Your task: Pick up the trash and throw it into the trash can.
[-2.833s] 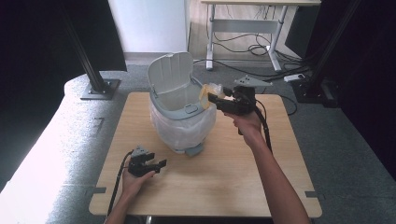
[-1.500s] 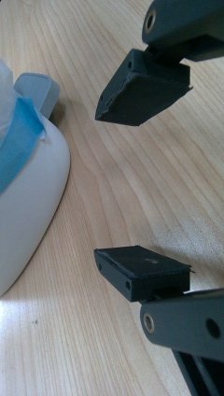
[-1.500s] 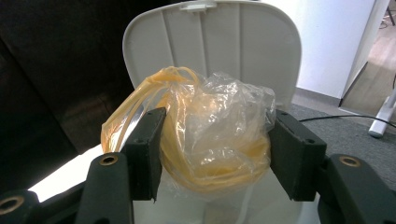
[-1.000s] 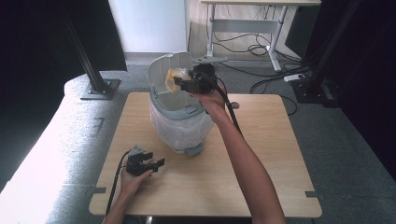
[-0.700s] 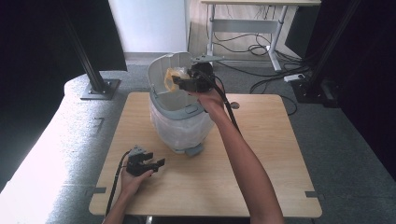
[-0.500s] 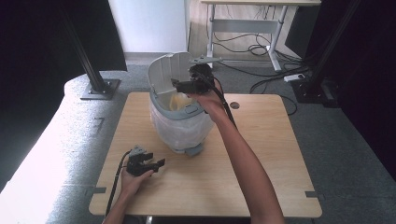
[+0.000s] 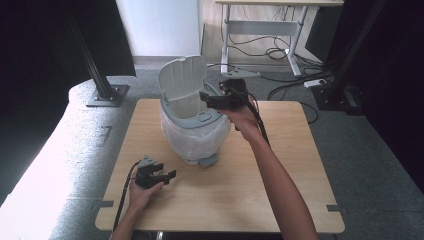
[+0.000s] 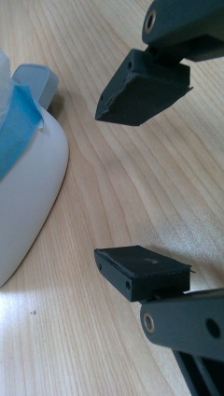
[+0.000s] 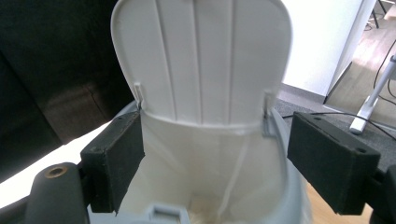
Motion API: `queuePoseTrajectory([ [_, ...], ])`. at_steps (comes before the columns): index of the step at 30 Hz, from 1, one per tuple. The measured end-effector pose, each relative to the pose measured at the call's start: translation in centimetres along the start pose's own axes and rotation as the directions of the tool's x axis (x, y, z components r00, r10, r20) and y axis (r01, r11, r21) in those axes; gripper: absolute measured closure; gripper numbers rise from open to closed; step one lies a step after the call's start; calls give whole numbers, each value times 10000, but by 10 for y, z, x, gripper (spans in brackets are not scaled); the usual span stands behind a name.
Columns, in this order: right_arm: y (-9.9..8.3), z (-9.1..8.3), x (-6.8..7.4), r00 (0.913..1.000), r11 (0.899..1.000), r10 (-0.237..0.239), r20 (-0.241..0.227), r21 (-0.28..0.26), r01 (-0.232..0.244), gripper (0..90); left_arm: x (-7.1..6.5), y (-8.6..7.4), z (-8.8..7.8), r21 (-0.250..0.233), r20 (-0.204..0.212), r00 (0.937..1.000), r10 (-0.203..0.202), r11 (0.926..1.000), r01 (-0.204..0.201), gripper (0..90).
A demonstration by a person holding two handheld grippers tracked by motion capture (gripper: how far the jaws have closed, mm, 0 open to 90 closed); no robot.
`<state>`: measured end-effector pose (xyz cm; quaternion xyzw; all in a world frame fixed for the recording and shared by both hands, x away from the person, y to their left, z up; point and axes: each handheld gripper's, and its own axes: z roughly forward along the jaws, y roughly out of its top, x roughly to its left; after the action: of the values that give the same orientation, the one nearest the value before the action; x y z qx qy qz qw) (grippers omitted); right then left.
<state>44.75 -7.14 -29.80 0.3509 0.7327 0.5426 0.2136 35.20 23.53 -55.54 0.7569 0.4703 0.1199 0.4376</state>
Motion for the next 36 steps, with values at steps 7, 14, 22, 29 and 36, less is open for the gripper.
queuePoseTrajectory([
  [7,-23,-34,-13,9999,9999,63,78,-98,-62,220,0,0,-1,36,-131,9999,51,10000,-51,286],
  [14,-40,-57,-17,9999,9999,39,142,-126,-38,241,1,0,-2,14,-169,9999,19,10000,-19,286],
  [22,-84,-90,-22,9993,9994,136,338,-310,-125,244,2,0,-3,-60,-173,9998,-68,10000,67,286],
  [29,-139,-116,-32,9969,9978,623,490,-242,-611,245,-1,2,-7,-286,-104,9998,-197,9994,194,285],
  [36,-189,-138,-38,9918,9949,997,803,-202,-984,249,-7,9,-14,-531,-7,9999,-106,9985,106,278],
])
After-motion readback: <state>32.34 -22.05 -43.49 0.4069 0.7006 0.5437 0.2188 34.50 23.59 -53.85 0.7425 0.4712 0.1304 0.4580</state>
